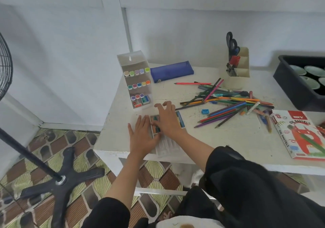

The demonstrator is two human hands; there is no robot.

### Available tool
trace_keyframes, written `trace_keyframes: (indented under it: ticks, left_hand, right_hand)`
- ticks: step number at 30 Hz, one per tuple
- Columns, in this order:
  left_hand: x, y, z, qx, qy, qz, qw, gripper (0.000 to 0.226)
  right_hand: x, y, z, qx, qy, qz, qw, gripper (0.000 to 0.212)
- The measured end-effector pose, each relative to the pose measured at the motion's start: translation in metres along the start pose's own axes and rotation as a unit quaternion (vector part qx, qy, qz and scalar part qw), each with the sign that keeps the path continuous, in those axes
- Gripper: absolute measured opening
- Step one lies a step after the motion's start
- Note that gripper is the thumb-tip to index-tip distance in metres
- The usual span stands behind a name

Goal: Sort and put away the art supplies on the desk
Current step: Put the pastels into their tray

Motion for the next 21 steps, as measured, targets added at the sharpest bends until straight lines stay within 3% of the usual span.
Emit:
trace_keyframes:
  ticks: [5, 10, 16, 19, 21]
  left_hand:
    - [-0.001, -0.004, 0.002, -0.001, -0.010, -0.008, 1.000, 0.097]
    - [-0.002, -0.002, -0.001, 0.058, -0.031, -0.032, 0.997, 0.094]
    - [-0.008, 0.004, -0.058, 0.169, -0.042, -0.087, 0.981, 0.055]
    - [-0.012, 0.005, -0.101, 0.202, -0.131, -0.027, 0.970, 0.040]
    - [-0.006, 0.017, -0.128, 0.241, -0.202, -0.027, 0.949, 0.036]
  right_hand:
    - [0.012, 0.008, -0.006, -0.051, 0.021, -0.026, 0.998, 0.050]
    - [0.028, 0.049, -0.039, -0.167, 0.000, -0.128, 0.978, 0.025]
    - [0.059, 0.120, -0.111, -0.169, -0.128, -0.203, 0.956, 0.016]
    - [0.082, 0.161, -0.138, -0.163, -0.148, -0.253, 0.942, 0.016]
    - [0.100, 0.188, -0.156, -0.141, -0.135, -0.306, 0.932, 0.017]
Point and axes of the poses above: each hand's wrist, its own x-axis away from the middle knuckle, its own y-axis out of the back of the hand, z = x × y, the point moved 5 cm from there along -x, towards the middle knuckle, and after that the axes turned 14 degrees about -x, right-handed, at the moved point
